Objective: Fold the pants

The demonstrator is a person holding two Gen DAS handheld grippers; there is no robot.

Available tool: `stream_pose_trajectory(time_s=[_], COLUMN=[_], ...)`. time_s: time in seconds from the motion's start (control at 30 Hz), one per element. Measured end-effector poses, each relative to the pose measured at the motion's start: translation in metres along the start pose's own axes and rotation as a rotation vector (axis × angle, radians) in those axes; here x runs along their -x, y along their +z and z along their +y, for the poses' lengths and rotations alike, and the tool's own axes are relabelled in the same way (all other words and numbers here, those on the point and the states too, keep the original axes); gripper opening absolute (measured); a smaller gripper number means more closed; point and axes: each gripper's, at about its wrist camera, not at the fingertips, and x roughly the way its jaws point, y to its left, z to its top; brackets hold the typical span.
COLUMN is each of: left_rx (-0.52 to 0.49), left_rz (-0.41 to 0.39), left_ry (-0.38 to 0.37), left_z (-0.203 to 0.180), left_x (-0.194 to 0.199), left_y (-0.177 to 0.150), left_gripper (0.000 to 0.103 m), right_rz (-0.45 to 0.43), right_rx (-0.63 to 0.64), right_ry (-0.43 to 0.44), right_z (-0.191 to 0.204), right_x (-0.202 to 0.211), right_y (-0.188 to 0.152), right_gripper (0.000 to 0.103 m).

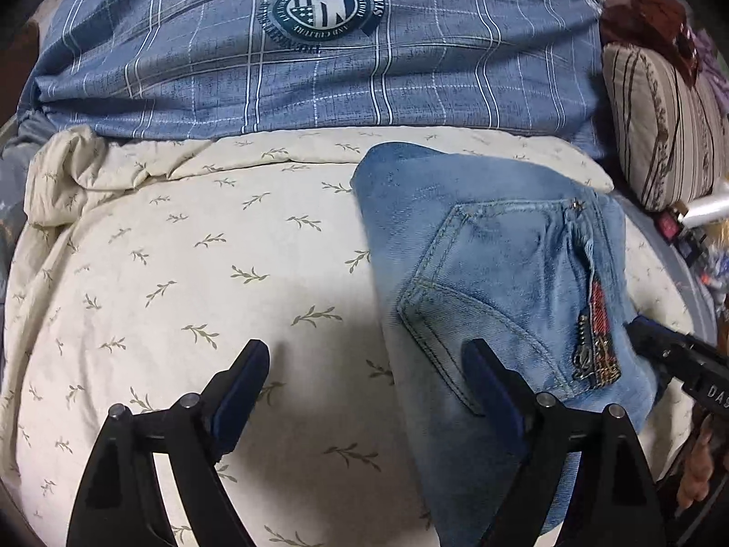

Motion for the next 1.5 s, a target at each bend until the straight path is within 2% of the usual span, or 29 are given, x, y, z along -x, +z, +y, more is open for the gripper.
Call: stream_pose_trajectory(time_s=[0.17, 0.33, 0.53, 0.63, 0.73, 1.5], left_rx=[-0.028, -0.083, -0.093, -0.091, -0.090, -0.100], left_rz=[-0.032, -0.078, -0.094, -0.090, -0.076, -0.047], left_ry=[0.040, 0.116, 0.139, 0.144, 0.151, 0.192], left_z=[-0.005, -0.013, -0.013, -0.011, -0.013, -0.013], left_x=[0.009, 0.017, 0.021, 0.019, 0.015, 0.004], left_y=[-0.003, -0.002, 0.000, 0.001, -0.001, -0.008], left_gripper=[0.089, 0.088, 0.088, 0.088, 0.088, 0.101], right_rz=[-0.008, -0.064, -0.129, -0.088, 0.008, 0.004], right_rx=[-0.019, -0.025, -0.031, -0.025, -0.015, -0.034], right_ry=[0.015, 0.032, 0.041, 0.033, -0.005, 0.022], right_z=[-0.004, -0.005, -0.002, 0.001, 0.001, -0.004], right_x=[0.003, 0.017, 0.029, 0.020, 0.000, -0.001], right_y=[0.000, 0.002, 0.006, 0.005, 0.000, -0.003], right_gripper=[0.029, 0.029, 0.029, 0.029, 0.029, 0.031])
